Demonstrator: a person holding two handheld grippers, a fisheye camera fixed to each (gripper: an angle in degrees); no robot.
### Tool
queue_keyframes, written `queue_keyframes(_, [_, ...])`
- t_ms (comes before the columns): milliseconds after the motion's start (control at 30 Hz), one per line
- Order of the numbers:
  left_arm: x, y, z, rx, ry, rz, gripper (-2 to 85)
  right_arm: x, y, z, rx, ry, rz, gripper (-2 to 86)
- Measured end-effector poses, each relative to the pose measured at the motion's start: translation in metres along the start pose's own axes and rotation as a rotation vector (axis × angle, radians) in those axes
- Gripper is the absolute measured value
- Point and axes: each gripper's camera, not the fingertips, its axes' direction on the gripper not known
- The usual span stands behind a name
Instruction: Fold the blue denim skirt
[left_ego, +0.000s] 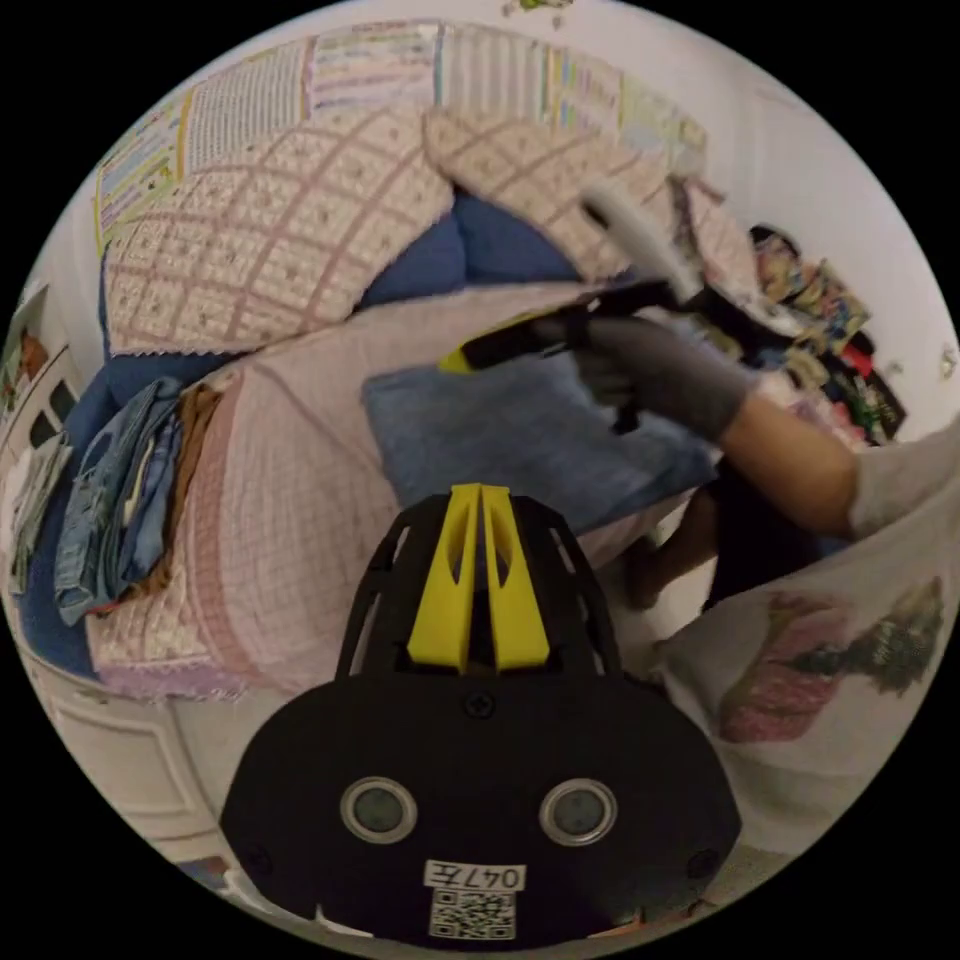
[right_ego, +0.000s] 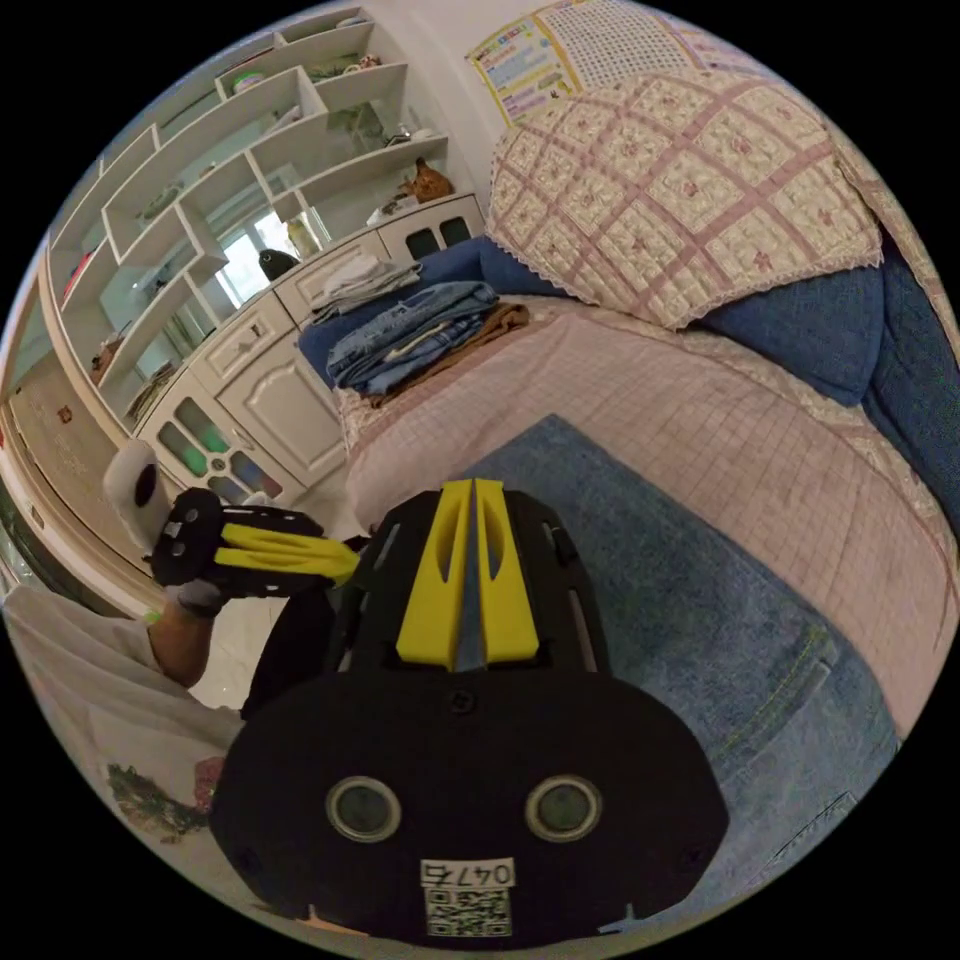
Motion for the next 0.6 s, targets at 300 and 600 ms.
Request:
queue_keyframes(300, [-0.075, 0.030, 0.054, -0.122, 0.019, -0.042, -1.0, 0.027, 0.140, -0.218, 0.466, 0.210, 0.226, 5.2])
queue_keyframes(600, [-0.144, 0.069, 0.077, -0.011, 0.143, -0.132, -1.0, 0.107, 0.406, -0.421, 0.790, 0.567, 1.135, 11.4])
